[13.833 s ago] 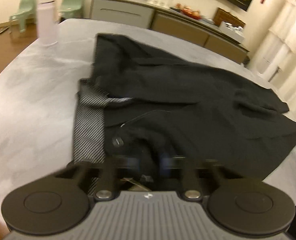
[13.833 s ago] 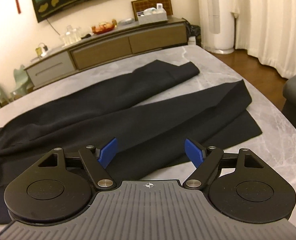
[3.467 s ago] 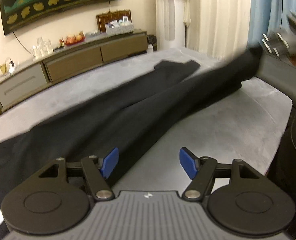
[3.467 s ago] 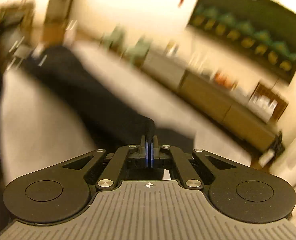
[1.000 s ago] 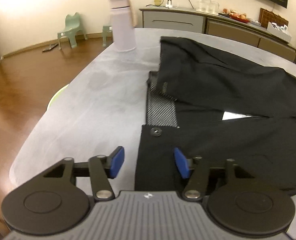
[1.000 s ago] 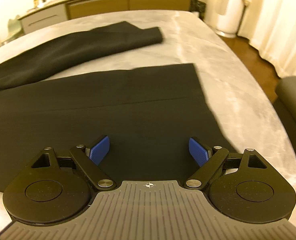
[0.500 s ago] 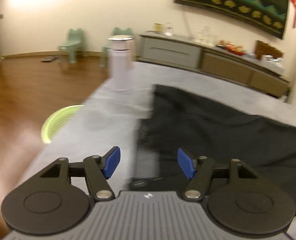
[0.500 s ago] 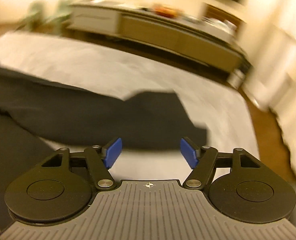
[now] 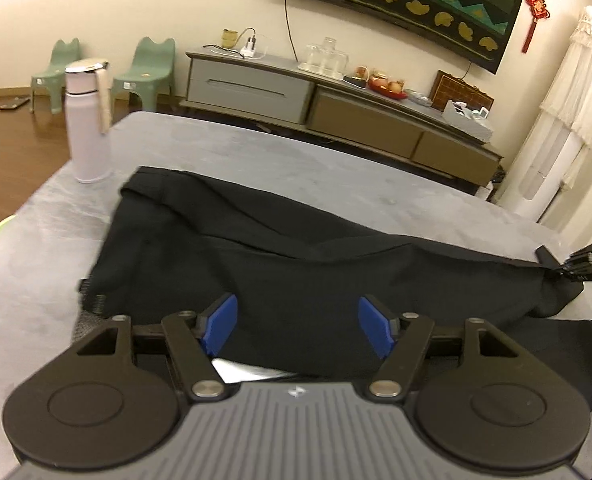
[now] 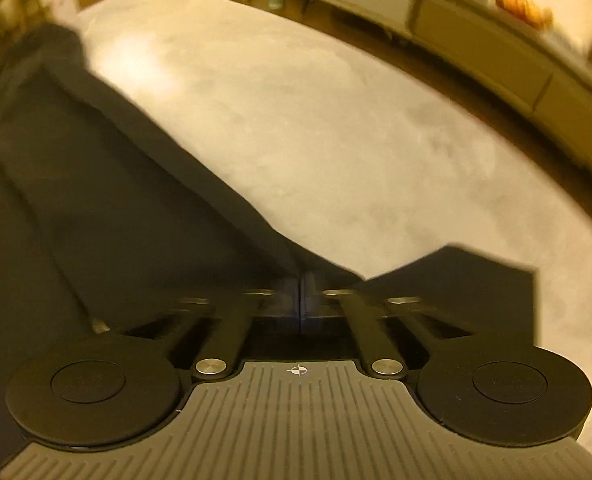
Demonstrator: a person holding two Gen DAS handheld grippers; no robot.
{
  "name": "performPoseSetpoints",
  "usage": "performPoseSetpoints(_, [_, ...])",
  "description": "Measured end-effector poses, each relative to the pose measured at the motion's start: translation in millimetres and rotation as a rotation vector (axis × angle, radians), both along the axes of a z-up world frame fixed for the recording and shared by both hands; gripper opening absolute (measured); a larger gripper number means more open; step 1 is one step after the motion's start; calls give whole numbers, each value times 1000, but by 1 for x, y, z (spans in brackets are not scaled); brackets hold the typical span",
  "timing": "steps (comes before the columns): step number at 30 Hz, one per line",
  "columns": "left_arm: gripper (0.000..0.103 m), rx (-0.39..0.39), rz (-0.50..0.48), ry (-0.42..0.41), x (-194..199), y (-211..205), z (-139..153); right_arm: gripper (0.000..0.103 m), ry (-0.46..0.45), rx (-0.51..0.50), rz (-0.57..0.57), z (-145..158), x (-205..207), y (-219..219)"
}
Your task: Fold clothes
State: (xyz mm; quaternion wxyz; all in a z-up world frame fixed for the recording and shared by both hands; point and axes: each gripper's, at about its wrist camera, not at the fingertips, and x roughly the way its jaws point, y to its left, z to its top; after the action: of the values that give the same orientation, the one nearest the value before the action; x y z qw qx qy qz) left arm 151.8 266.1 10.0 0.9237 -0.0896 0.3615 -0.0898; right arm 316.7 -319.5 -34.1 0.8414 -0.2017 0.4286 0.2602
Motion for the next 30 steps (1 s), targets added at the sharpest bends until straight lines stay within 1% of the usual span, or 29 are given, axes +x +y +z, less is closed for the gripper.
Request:
performPoseSetpoints(1, [69,-1,5,-1,2,-2,0,0,-48,-12,20,11,-15,4])
performPoseSetpoints(2, [68,-3,12,1,3,-3,0,0,-104,-20,41,25,-40,8])
performPoseSetpoints(4, [69,-22,21,2,2,-1,0,0,-234,-30,88,60,-111,19])
performPoseSetpoints(5, [71,-32,26,3,1,1,0,0,-298,-34,111,77,-146,24])
performPoseSetpoints(6, [73,-47,30,9,3,2,-2,0,-341,-61,133,86,-183,30])
performPoseSetpoints(7, [73,-59,33,18,5,1,-4,0,-338,-106,147,80,-218,34])
performPoseSetpoints(9, [73,-70,35,41,13,-4,-11,0,-279,-176,149,56,-275,40])
performPoseSetpoints(10, [73,-64,41,50,16,-6,-14,0,-248,-202,127,39,-290,40])
performPoseSetpoints(11, [73,-57,48,59,19,-9,-17,4,-222,-234,93,21,-304,39])
performPoseSetpoints(12, [73,-50,55,68,22,-12,-19,6,-202,-236,44,10,-312,36])
performPoseSetpoints(13, [73,-53,63,70,21,-12,-19,12,-189,-207,-22,7,-314,30])
performPoseSetpoints(15, [73,-63,80,70,16,-12,-18,31,-160,-149,-154,0,-319,18])
performPoseSetpoints(16, [73,-68,89,70,14,-12,-18,45,-156,-99,-225,2,-320,12])
performPoseSetpoints(17, [74,-75,93,68,11,-12,-17,56,-161,-28,-301,9,-319,6])
performPoseSetpoints(19, [75,-83,95,65,7,-11,-16,61,-169,84,-400,19,-316,-2])
performPoseSetpoints(21, [76,-83,97,71,7,-11,-17,64,-185,147,-453,23,-310,1])
performPoseSetpoints(23, [76,-88,99,80,9,-12,-19,70,-196,177,-443,22,-302,13])
performPoseSetpoints(24, [76,-93,102,86,11,-12,-21,72,-199,180,-427,20,-299,22])
performPoseSetpoints(27, [76,-110,113,96,17,-12,-26,72,-192,109,-362,-1,-272,58])
performPoseSetpoints(28, [76,-117,117,99,18,-12,-27,67,-181,85,-375,-9,-261,61])
performPoseSetpoints(29, [76,-123,120,100,20,-13,-28,55,-162,65,-398,-16,-250,60])
performPoseSetpoints(30, [76,-134,122,100,21,-13,-29,48,-143,45,-420,-23,-240,59])
